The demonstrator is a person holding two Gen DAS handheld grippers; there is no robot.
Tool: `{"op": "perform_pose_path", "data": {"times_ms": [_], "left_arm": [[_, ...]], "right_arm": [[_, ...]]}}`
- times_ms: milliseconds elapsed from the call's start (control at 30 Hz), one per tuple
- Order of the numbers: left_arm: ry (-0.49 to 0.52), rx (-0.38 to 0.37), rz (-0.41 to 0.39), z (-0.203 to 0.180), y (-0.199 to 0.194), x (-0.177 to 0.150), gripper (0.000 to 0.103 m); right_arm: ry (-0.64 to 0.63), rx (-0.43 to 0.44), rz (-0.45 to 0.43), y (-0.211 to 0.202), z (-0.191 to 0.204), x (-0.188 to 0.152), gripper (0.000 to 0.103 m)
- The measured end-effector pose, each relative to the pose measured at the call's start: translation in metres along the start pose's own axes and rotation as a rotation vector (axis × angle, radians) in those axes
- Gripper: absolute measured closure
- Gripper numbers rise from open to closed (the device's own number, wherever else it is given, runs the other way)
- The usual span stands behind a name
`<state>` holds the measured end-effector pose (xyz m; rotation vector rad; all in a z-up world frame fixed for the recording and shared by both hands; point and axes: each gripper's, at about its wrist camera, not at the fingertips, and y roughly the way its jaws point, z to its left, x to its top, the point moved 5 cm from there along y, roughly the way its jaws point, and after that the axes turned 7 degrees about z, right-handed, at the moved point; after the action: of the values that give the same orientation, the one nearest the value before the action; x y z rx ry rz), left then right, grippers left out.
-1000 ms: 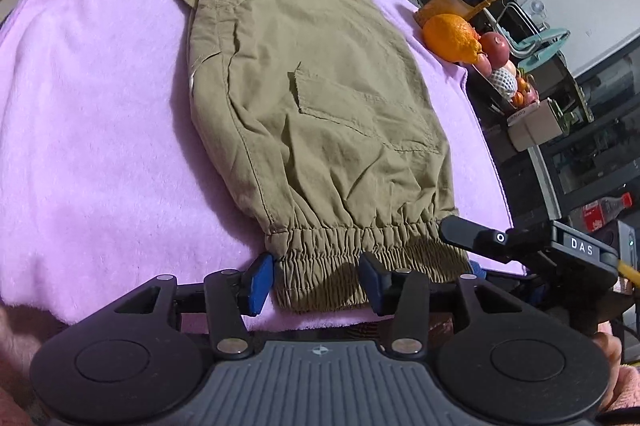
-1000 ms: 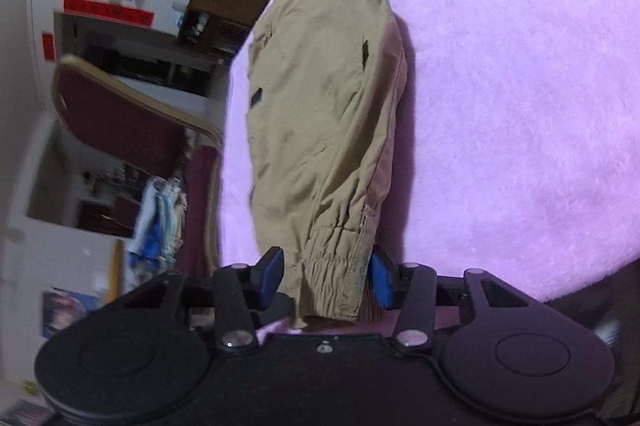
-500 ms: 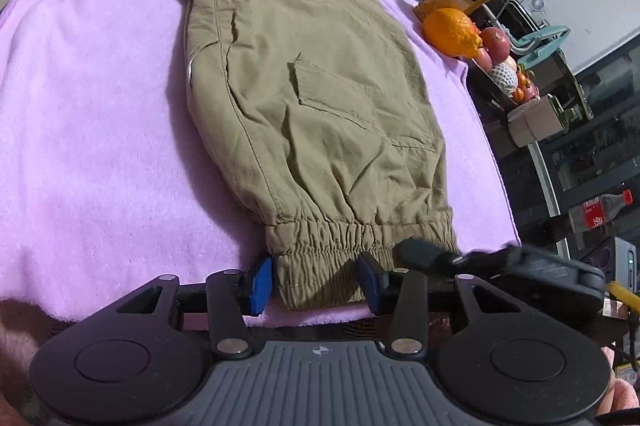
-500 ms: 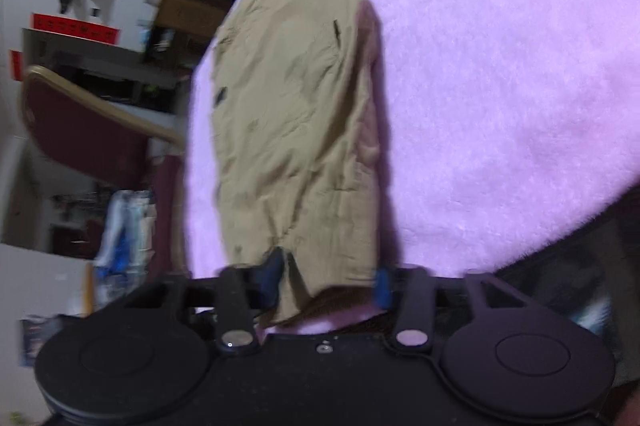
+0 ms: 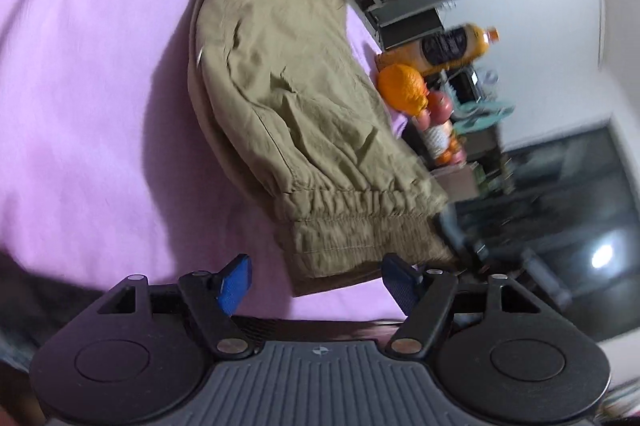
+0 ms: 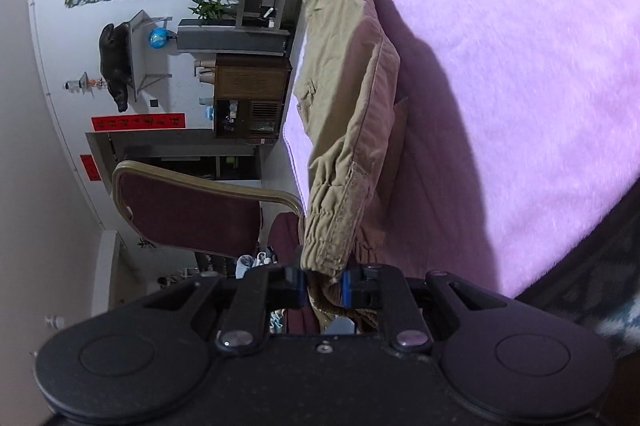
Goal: Fold clothes
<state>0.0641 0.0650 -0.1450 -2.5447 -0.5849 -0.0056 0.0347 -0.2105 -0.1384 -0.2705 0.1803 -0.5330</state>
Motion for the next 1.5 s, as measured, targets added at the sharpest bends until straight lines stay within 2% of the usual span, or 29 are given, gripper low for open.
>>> {"op": "perform_pose_path", "data": {"times_ms": [100,367,500,533,600,700,833,900,1033,1133,1233,1333,1500], "left_arm": [[-0.065,-0.070,0.013,0.007,0.007,0.004,0.035],[-0.165,-0.094,0.099,0.022,0.035,-0.004,0.039],[-0.174,-0.114,0.101,0.021,0.040,-0.003,0.040],[-0.173,-0.116,0.100,0.020,0.041,-0.002,0.044],[-0.155,-0.105,0.086,0.018,0.038,-0.002,0.063],[-0.099,-0.057,0.063,0.009,0.032,-0.003,0.087],[-0.026,0.007,0.033,-0.004,0.023,-0.003,0.089],[0.008,0.042,0.023,-0.010,0.018,-0.005,0.090],[0.054,0.095,0.020,-0.021,0.004,-0.013,0.090],[0.049,0.105,0.035,-0.025,-0.011,-0.023,0.090],[0.002,0.140,0.069,-0.018,-0.012,-0.026,0.090],[-0.011,0.166,0.075,-0.022,-0.012,-0.018,0.089],[0.057,0.182,0.037,-0.053,-0.023,0.002,0.085]], "right_arm": [[0.024,0.028,0.009,0.001,-0.009,0.004,0.087],[0.118,0.093,0.022,-0.001,-0.040,0.012,0.085],[0.153,0.144,0.038,0.000,-0.049,0.015,0.085],[0.158,0.149,0.041,0.000,-0.051,0.016,0.085],[0.160,0.140,0.045,0.000,-0.052,0.018,0.085],[0.106,0.083,0.044,-0.005,-0.046,0.022,0.084],[0.001,-0.030,0.045,-0.011,-0.034,0.023,0.080],[-0.080,-0.138,0.031,-0.014,-0.027,0.019,0.086],[-0.285,-0.346,0.028,-0.014,0.001,0.000,0.088],[-0.297,-0.369,0.056,-0.019,0.013,-0.015,0.088],[-0.267,-0.381,0.087,-0.022,0.012,-0.024,0.087],[-0.227,-0.387,0.099,-0.021,0.009,-0.025,0.087],[-0.269,-0.350,0.063,-0.023,0.042,-0.019,0.086]]}}
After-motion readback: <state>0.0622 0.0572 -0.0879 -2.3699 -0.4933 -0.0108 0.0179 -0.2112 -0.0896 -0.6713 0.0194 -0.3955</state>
